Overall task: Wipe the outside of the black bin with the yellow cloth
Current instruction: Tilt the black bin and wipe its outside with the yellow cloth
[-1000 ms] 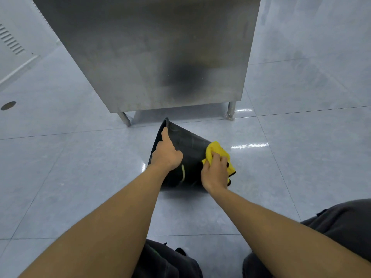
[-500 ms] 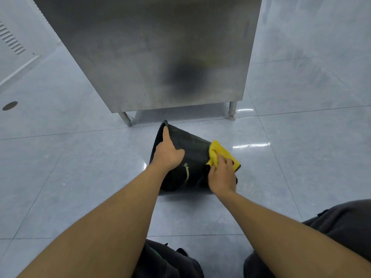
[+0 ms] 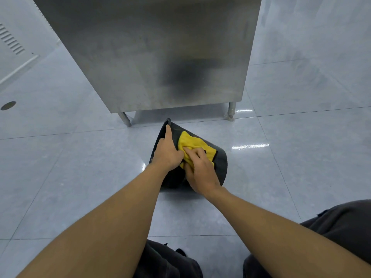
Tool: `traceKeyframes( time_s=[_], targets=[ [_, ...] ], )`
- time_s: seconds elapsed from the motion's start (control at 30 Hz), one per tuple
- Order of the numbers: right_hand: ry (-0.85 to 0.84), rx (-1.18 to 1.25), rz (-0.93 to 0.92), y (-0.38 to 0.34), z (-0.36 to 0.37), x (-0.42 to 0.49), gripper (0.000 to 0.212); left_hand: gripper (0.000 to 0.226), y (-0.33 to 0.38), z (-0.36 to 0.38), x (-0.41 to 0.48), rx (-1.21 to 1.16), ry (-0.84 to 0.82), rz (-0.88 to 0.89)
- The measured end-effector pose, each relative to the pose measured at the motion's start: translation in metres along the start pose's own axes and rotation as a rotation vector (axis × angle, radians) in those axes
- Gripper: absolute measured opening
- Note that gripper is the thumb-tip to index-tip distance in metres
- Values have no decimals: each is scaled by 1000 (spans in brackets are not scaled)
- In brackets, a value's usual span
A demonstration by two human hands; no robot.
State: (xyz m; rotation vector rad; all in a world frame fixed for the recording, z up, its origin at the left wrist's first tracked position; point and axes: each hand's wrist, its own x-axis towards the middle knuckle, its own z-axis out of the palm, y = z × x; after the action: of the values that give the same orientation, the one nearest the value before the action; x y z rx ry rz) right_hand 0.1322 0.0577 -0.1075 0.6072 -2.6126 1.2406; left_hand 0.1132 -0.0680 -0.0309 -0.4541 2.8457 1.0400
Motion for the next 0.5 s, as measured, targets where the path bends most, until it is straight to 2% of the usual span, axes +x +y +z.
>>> traceKeyframes(
  time_s=[0.1, 0.2, 0.27, 0.33, 0.4, 0.5],
  targets=[
    [61, 10, 155, 11, 1, -4, 49, 96, -1, 0, -2, -12, 26, 37],
    [114, -2, 459, 30, -2, -8, 45, 73, -5, 5, -6, -71, 66, 81],
    [91, 3, 692, 44, -7, -13, 46, 59, -7, 6, -8, -56, 58, 52],
    [51, 19, 817, 51, -11, -20, 44, 56, -7, 6, -9, -24, 52, 39],
    [37, 10, 786, 49, -11, -23, 40, 60, -6, 5, -8, 8, 54, 37],
    [69, 4, 569, 35, -7, -17, 40, 62, -4, 5, -5, -31, 51, 7]
  ],
)
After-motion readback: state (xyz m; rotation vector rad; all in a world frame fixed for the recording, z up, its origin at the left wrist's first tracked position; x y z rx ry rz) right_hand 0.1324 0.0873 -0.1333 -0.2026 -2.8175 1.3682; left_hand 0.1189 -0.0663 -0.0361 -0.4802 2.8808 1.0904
